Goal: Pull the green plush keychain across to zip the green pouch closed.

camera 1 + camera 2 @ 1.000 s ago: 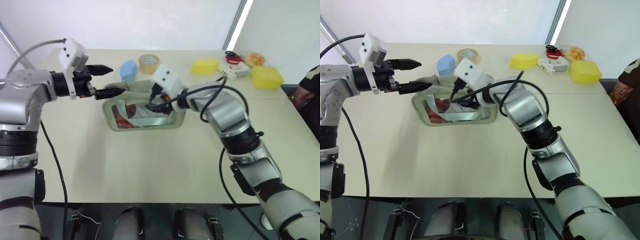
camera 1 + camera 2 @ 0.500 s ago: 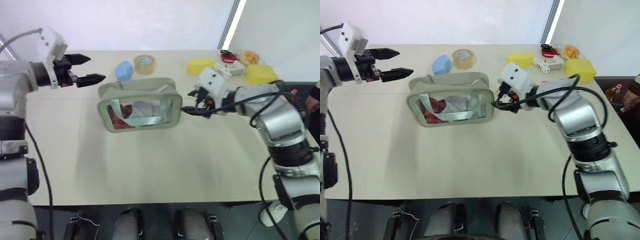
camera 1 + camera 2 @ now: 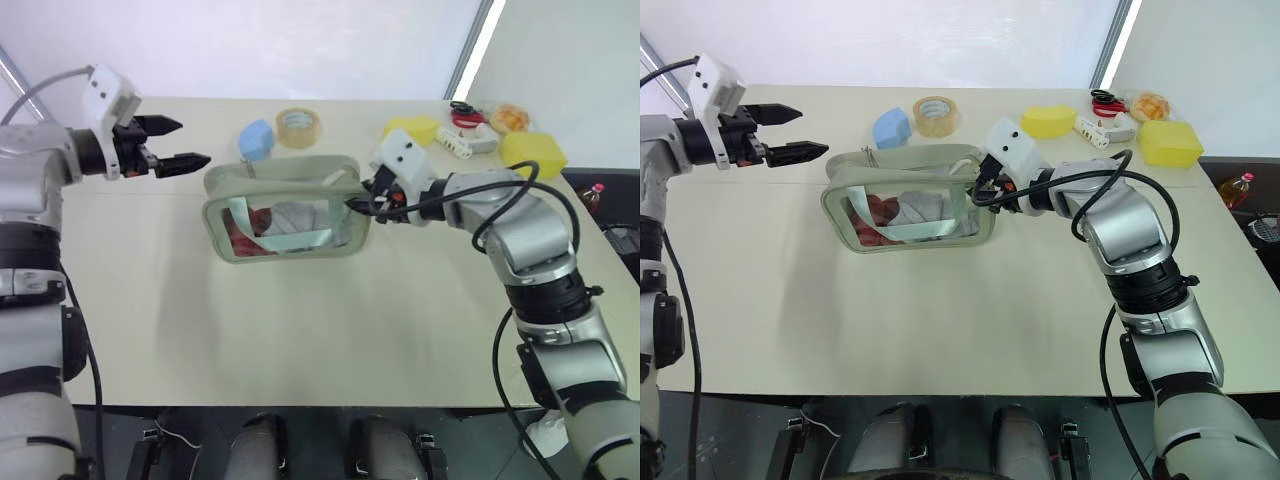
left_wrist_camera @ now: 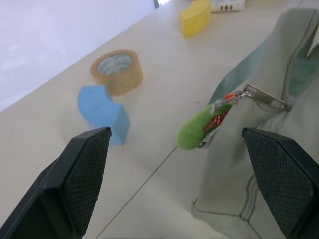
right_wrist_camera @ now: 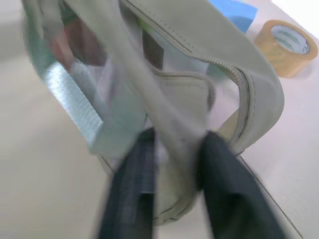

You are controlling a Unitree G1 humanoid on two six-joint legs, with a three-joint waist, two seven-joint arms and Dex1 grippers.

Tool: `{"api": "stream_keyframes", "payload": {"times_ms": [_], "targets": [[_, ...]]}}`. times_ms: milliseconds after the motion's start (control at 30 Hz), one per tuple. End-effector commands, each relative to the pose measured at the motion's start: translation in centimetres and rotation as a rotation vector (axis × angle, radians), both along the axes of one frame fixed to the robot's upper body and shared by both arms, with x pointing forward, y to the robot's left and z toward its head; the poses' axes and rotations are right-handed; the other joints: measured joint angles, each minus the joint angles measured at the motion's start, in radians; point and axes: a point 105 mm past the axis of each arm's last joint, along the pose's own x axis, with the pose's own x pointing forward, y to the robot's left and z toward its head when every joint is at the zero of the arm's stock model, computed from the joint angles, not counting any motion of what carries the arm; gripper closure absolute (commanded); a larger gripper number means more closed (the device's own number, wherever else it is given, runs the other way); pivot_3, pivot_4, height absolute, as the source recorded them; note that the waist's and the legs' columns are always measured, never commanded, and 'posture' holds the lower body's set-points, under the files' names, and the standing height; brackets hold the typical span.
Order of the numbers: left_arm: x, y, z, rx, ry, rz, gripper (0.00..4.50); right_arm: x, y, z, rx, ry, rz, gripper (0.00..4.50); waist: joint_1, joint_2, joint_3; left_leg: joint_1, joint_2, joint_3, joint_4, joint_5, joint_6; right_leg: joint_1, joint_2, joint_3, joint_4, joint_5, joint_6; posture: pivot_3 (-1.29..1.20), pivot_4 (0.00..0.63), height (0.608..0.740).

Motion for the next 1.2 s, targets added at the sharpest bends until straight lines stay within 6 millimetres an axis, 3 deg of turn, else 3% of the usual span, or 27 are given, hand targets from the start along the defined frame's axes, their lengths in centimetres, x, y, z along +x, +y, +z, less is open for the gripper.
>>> {"api": "stream_keyframes", "payload": {"times_ms": [33,233,433,533,667,867,1200], "targets": [[1.3,0.7,1.9,0.030,-0.117,0.090,0.00,-2.5,0.7,1.6,0.007,-0.037,0.096,4.44,0.002,0.000,0.000,0.000,0.000,0.000,0.000,0.000,0.000,0.000,0.000,0.000,0.000,0.000,0.000,0.00,0.150,0.740],[4.1,1.1,1.4,0.068,-0.189,0.231,0.00,-5.3,1.0,-1.4,-0.080,0.045,0.188,4.44,0.002,0.000,0.000,0.000,0.000,0.000,0.000,-0.001,0.001,0.001,0.000,0.000,-0.002,0.000,0.000,0.00,0.150,0.740],[5.1,-1.8,-0.3,0.098,-0.168,0.152,0.00,-5.5,0.8,-2.5,-0.118,0.052,0.195,4.44,0.001,-0.001,0.000,0.000,0.000,0.000,0.000,-0.001,0.001,0.001,0.000,0.000,-0.002,0.000,0.000,0.00,0.150,0.740],[4.7,-3.0,-1.3,0.147,-0.132,0.057,0.00,-5.4,0.8,-2.6,-0.120,0.049,0.188,4.44,-0.001,-0.001,0.000,0.000,0.000,0.000,0.000,-0.001,0.001,0.001,0.000,0.000,-0.002,0.000,0.000,0.00,0.150,0.740],[2.5,-3.6,-2.4,0.262,-0.020,-0.158,0.00,-5.0,0.5,-2.5,-0.120,0.039,0.163,4.44,0.000,-0.001,0.000,0.000,0.000,0.000,0.001,-0.001,0.001,0.001,0.000,0.000,-0.002,0.000,0.000,0.00,0.150,0.740],[1.9,-3.2,-2.0,0.311,0.005,-0.198,0.00,-4.7,0.4,-2.3,-0.117,0.028,0.147,4.44,0.000,-0.001,0.000,0.000,0.000,0.000,0.001,-0.001,0.001,0.001,0.000,0.000,-0.002,0.000,0.000,0.00,0.150,0.740],[1.4,-7.0,-3.5,0.346,-0.004,-0.373,0.00,-4.4,0.8,-2.2,-0.104,0.024,0.139,4.44,-0.001,-0.001,0.000,0.001,0.000,0.000,0.001,-0.001,0.001,0.001,0.000,0.000,-0.002,0.000,0.000,0.00,0.150,0.740]]}}
